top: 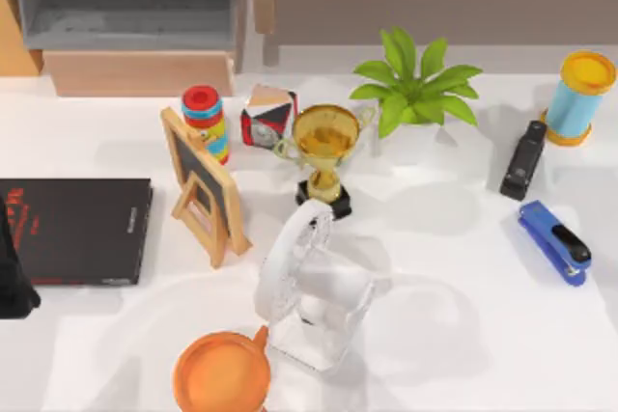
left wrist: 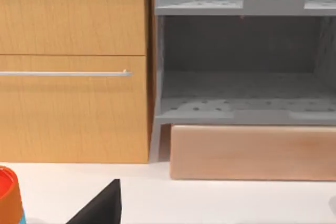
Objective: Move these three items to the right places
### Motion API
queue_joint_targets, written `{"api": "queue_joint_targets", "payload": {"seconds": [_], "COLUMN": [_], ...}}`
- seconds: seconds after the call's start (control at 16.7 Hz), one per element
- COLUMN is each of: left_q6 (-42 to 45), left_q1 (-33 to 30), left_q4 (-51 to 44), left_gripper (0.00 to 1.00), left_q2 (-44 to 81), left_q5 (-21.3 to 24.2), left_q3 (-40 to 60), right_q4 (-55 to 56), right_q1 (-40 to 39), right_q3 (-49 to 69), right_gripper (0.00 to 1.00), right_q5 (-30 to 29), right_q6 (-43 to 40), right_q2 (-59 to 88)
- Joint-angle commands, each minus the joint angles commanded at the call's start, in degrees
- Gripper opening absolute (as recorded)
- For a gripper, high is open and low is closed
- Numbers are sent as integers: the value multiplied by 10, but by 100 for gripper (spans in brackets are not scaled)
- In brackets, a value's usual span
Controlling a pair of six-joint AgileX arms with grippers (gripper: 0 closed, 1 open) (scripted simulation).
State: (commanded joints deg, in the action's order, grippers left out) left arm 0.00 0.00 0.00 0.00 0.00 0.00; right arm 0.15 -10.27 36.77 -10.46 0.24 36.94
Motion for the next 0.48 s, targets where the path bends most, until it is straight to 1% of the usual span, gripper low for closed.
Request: {"api": "queue_joint_targets", "payload": {"seconds": [0.24,0.36,0.48], "left_q6": [0,0,0], "left_q1": [0,0,0], "left_q4": [0,0,0], "left_gripper": [100,100,100], "left_q2": [0,0,0], "left_q5": [0,0,0], "left_q3": [0,0,0], "right_q4": [-1,-1,-1], "right_q1": [54,76,92], "right_q3": [-213,-287,-338], "right_gripper": [100,100,100], "right_q5": [55,77,94], "right_q6": [-1,-2,-2], "right_q2": [-214,-289,-339]}}
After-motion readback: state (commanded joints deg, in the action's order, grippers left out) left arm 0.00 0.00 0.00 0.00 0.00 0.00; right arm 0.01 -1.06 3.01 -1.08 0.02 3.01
